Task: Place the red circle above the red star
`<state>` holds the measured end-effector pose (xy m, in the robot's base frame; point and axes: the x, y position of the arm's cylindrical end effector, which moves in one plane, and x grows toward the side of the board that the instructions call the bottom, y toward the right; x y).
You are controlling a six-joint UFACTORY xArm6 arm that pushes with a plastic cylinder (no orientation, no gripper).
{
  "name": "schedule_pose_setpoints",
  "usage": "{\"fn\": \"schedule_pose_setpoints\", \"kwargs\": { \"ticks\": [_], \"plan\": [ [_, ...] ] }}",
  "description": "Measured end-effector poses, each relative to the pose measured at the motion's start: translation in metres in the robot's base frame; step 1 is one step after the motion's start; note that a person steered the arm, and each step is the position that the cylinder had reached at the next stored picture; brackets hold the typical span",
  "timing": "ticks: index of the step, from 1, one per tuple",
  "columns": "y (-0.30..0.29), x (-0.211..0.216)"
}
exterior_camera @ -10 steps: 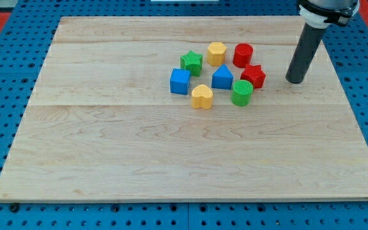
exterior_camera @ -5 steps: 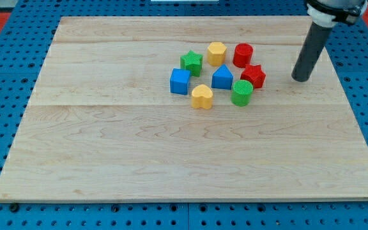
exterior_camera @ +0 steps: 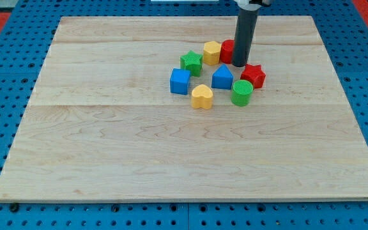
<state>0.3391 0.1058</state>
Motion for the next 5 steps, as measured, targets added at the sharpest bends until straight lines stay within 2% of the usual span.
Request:
{"fn": "schedule_pose_setpoints", "kwargs": {
  "ticks": [2,4,5],
  "plan": [
    [-0.046,0.003],
    [-0.044,-0.015],
    [-0.024,-0.017]
  ]
}}
